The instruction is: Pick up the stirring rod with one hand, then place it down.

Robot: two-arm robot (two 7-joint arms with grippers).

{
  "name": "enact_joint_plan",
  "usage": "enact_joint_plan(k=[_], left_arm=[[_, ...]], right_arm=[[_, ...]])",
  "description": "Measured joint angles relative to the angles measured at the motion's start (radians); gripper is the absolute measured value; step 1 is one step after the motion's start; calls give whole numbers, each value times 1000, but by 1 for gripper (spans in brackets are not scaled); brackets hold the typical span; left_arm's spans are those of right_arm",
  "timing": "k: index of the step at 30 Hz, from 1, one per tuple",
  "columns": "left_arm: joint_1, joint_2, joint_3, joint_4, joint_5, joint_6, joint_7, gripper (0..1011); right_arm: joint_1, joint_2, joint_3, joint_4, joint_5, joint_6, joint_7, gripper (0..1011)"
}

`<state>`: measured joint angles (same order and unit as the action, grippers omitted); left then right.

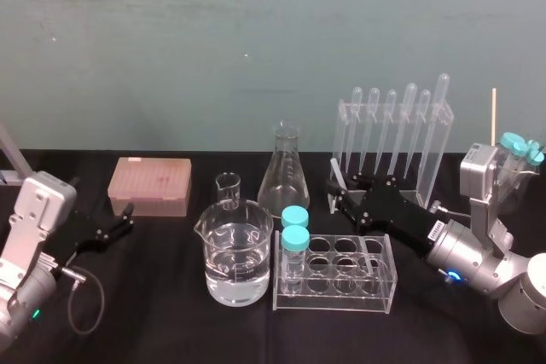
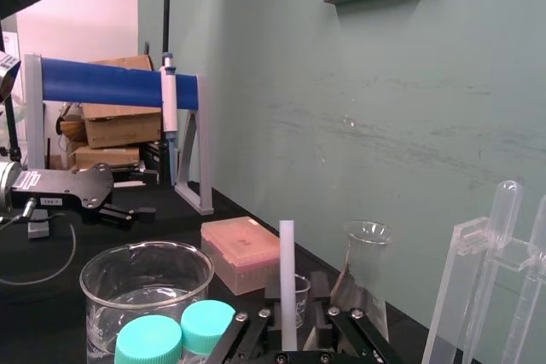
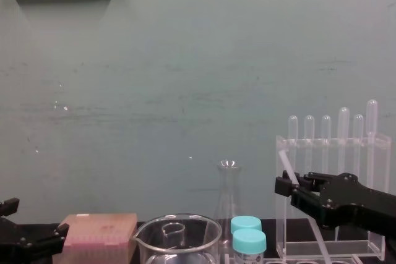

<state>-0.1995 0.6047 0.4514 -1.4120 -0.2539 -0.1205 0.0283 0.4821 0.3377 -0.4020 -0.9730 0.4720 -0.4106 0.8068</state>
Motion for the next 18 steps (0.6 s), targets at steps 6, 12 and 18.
enact_joint_plan(k=[6,12,18], left_arm=[[0,0,0,0,0,0,0,1000],[0,0,0,0,0,0,0,1000],[0,0,0,0,0,0,0,1000]], right_arm=[[-1,0,0,0,1,-1,0,360],[-1,0,0,0,1,-1,0,560],[-1,0,0,0,1,-1,1,756]])
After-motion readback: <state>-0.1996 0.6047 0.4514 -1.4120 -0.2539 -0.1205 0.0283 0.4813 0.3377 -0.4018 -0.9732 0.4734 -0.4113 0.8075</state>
